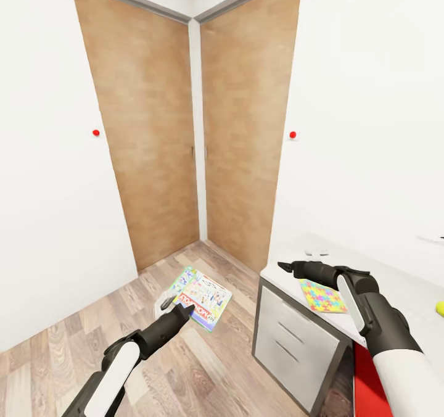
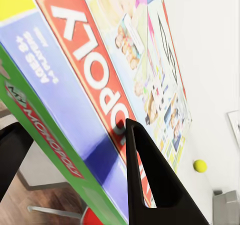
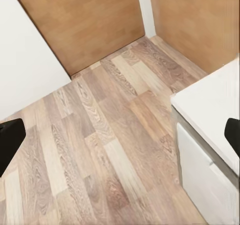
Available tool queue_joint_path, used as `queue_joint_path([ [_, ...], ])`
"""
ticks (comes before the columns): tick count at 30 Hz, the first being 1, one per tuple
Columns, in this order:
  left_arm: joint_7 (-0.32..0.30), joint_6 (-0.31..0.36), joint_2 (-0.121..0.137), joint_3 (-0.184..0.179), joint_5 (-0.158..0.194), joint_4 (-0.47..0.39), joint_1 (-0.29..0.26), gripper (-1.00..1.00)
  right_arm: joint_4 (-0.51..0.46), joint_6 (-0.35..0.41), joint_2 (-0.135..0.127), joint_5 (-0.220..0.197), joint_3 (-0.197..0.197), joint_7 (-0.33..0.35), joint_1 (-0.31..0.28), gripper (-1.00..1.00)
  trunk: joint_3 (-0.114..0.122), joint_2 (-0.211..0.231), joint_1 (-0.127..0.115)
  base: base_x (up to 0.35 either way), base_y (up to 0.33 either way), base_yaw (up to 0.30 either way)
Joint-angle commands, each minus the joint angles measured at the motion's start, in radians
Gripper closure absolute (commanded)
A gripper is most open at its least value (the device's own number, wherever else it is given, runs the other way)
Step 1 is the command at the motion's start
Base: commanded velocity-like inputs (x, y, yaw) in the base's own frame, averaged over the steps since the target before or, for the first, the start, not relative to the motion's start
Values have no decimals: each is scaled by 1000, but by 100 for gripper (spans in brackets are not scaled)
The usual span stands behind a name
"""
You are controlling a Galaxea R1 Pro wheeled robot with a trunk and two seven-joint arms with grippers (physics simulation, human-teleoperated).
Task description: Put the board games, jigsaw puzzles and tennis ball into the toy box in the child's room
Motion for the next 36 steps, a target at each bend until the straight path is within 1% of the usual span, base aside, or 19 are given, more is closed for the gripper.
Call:
queue_joint_path([
  [1,-1,3,0,-1,4,0,-1,100,-1,8,0,-8,-1,-1,-1,-100,1,5,-3,0,0,-250],
  [7,0,3,0,-1,3,0,-1,100,-1,8,-4,-9,-2,-1,-1,-100,20,47,-26,0,0,-265],
  [16,4,2,-1,-2,0,0,-1,100,-7,8,-19,-13,-2,2,-1,-100,48,110,-61,0,0,-281],
  [17,5,2,-1,-2,0,0,-1,100,-12,8,-22,-13,-2,2,-1,-100,48,111,-61,0,0,-285],
  [18,9,2,-2,-4,-2,0,-1,100,-36,9,-33,-15,-2,4,3,-100,48,111,-61,0,0,-286],
  [21,11,1,-3,-4,-3,0,-1,100,-64,11,-43,-16,-2,5,18,-100,48,111,-61,0,0,-287],
  [23,12,1,-3,-5,-4,0,-1,100,-76,14,-45,-16,-2,5,24,-100,48,111,-61,0,0,-287],
  [24,14,0,-3,-6,-5,0,-1,100,-121,40,-50,-16,-3,6,38,-100,48,111,-61,0,0,-287],
  [29,16,0,-3,-6,-5,0,-1,100,-163,70,-52,-17,-6,6,58,-100,48,111,-61,0,0,-287],
  [33,17,-1,-3,-5,-6,0,-1,100,-215,92,-54,-17,-27,6,80,-100,48,111,-61,0,0,-287],
  [34,17,-1,-3,-5,-6,0,-1,100,-215,92,-54,-17,-27,6,80,-100,48,111,-61,0,0,-287],
  [36,15,-1,-3,-5,-5,0,-1,100,-235,98,-54,-17,-40,6,87,-100,48,111,-61,0,0,-287],
])
